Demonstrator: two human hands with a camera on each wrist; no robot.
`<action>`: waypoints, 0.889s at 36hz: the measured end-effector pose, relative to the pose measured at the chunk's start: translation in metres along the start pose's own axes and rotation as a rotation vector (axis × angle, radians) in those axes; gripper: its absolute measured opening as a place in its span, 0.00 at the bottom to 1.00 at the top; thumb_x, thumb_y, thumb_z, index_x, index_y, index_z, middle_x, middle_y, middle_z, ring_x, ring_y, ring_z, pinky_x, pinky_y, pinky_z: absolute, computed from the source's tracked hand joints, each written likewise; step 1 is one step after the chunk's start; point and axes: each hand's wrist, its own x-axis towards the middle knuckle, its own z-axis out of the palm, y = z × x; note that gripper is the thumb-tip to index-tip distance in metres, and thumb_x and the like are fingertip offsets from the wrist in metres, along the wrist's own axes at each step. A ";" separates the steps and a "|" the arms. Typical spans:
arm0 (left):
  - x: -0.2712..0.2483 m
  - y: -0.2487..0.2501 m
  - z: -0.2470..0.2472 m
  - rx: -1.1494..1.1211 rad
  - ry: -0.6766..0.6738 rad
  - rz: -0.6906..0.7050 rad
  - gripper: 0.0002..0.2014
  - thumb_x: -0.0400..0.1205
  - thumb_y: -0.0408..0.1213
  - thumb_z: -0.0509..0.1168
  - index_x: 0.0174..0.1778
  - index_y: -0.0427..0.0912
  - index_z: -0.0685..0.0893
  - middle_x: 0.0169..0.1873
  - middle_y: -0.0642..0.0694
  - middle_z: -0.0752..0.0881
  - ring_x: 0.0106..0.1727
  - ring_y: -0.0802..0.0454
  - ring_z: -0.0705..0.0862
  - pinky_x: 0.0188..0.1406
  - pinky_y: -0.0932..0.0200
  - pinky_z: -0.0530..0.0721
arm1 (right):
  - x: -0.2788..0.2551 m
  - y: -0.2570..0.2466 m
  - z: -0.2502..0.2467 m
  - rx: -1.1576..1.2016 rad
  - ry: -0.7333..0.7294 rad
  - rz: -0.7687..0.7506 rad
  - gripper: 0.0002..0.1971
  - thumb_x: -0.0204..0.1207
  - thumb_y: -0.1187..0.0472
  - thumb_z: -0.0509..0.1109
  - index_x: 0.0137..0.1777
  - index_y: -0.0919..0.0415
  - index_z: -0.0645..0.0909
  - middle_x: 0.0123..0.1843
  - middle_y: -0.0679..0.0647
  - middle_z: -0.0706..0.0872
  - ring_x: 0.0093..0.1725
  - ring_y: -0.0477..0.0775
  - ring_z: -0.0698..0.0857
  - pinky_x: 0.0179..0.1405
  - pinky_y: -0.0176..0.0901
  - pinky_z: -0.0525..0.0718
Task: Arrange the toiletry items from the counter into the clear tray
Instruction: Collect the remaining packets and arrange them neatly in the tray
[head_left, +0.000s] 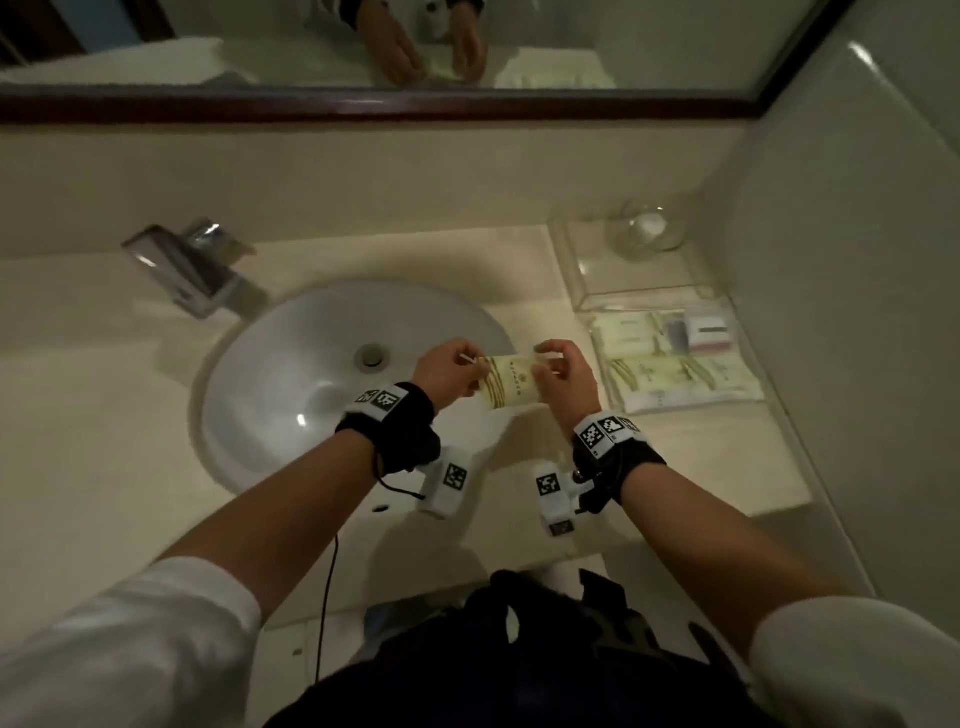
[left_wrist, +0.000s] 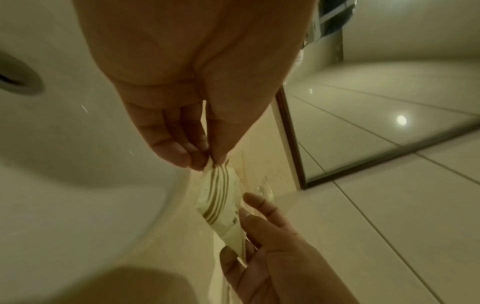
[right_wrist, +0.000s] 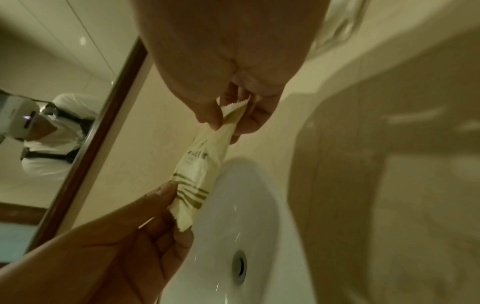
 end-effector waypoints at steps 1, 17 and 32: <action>0.004 0.007 0.018 0.017 -0.004 0.009 0.02 0.80 0.33 0.67 0.44 0.41 0.80 0.36 0.47 0.83 0.35 0.53 0.82 0.34 0.63 0.83 | 0.002 0.004 -0.016 -0.018 0.028 -0.009 0.09 0.75 0.63 0.65 0.50 0.48 0.78 0.48 0.59 0.86 0.45 0.60 0.87 0.43 0.59 0.89; 0.045 0.074 0.199 0.401 0.026 0.204 0.04 0.79 0.32 0.65 0.47 0.42 0.77 0.41 0.41 0.84 0.43 0.45 0.82 0.45 0.56 0.78 | 0.046 0.058 -0.185 -0.257 0.107 0.009 0.13 0.75 0.64 0.69 0.59 0.63 0.83 0.60 0.59 0.85 0.60 0.55 0.82 0.60 0.42 0.79; 0.055 0.062 0.217 0.683 0.047 0.258 0.11 0.77 0.37 0.70 0.52 0.38 0.83 0.54 0.38 0.77 0.51 0.43 0.80 0.48 0.65 0.70 | 0.061 0.080 -0.184 -0.552 -0.093 -0.152 0.18 0.75 0.58 0.71 0.64 0.62 0.78 0.67 0.60 0.72 0.68 0.58 0.72 0.71 0.47 0.71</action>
